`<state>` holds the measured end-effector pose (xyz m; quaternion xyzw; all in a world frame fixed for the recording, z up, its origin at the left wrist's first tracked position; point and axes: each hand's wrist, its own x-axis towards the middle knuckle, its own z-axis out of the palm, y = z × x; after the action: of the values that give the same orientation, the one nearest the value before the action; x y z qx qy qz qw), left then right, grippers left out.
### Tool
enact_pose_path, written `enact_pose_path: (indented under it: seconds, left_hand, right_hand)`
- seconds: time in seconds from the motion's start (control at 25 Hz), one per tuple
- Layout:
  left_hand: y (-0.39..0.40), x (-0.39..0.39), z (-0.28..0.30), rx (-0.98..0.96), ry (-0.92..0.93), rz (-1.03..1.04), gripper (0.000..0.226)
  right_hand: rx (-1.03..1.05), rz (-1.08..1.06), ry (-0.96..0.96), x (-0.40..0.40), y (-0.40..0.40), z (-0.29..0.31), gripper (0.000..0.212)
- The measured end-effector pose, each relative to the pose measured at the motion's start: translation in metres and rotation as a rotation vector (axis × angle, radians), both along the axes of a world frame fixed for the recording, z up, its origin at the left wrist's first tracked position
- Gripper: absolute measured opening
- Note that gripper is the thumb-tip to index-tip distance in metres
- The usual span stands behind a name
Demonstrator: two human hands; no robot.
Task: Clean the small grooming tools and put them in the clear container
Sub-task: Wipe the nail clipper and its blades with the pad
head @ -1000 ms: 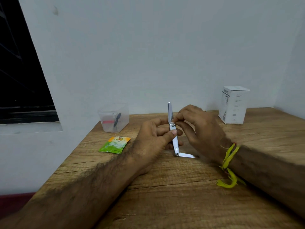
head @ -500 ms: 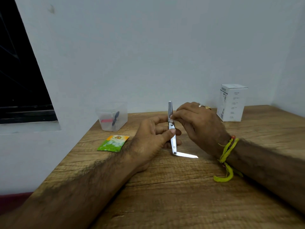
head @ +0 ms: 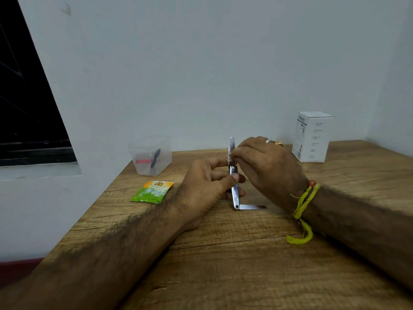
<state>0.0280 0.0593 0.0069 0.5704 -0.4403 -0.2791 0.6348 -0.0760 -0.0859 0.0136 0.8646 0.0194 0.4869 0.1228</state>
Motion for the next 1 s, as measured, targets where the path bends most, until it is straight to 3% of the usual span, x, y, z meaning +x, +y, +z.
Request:
enact_pose_path:
  seconds: [0.2, 0.44, 0.6, 0.92, 1.0]
  left_hand:
    - [-0.001, -0.001, 0.0, 0.002, 0.009, -0.016, 0.041]
    - [0.0, 0.0, -0.001, 0.024, 0.048, -0.032, 0.044]
    - [0.002, 0.003, 0.002, -0.008, 0.1, 0.016, 0.037]
    - [0.001, 0.002, 0.002, -0.039, 0.165, 0.021, 0.019]
    - [0.001, 0.003, 0.003, -0.037, 0.177, 0.026, 0.023]
  right_hand:
    - [0.014, 0.01, -0.052, 0.005, 0.005, -0.002, 0.011]
    - [0.278, 0.043, -0.17, 0.008, 0.0, 0.0, 0.014]
    - [0.257, 0.129, -0.249, -0.003, 0.008, 0.0, 0.008]
    - [0.276, 0.204, -0.057, -0.002, 0.016, -0.007, 0.007]
    - [0.294, 0.207, -0.006, -0.001, 0.015, -0.009, 0.008]
